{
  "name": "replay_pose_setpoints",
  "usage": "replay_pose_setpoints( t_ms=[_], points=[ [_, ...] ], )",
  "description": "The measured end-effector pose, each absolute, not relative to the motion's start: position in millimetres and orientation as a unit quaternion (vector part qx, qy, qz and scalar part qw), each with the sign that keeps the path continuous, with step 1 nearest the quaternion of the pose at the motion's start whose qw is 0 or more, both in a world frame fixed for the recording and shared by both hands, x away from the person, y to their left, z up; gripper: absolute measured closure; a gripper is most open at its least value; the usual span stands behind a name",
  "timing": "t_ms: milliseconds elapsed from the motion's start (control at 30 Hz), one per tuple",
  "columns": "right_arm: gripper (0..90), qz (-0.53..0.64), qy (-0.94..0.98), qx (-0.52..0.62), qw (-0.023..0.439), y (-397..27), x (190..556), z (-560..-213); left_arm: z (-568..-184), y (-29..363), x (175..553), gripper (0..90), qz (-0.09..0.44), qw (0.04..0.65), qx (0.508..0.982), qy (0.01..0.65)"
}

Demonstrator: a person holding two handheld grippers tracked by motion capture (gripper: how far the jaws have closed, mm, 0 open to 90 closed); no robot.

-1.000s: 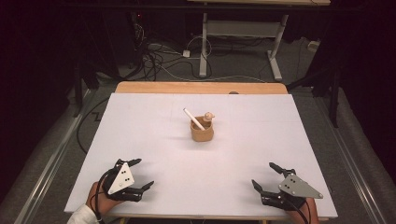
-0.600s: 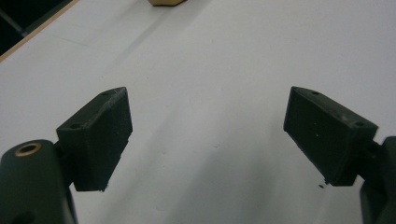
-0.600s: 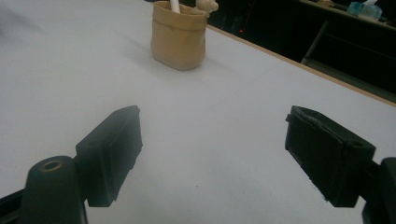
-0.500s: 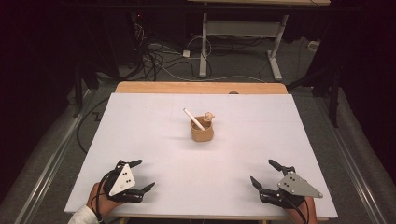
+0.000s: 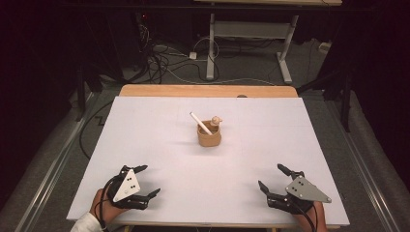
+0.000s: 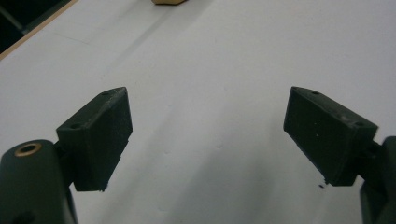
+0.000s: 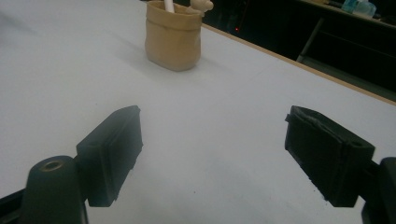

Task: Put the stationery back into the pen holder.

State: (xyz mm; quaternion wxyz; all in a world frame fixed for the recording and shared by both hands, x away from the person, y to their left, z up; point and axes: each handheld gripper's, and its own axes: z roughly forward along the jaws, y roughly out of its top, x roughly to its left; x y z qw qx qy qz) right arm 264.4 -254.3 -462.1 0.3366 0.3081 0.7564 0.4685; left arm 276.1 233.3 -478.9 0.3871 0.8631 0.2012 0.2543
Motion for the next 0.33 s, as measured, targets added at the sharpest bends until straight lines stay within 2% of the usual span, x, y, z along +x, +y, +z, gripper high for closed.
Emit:
replay_pose_setpoints(
  t_ms=[333],
  points=[
    [19.1,0.474,0.752,0.315,0.332,-255.6,266.6,-462.3,-479.3,231.1,278.7,14.5,0.250,0.389,0.862,0.207]
  ],
)
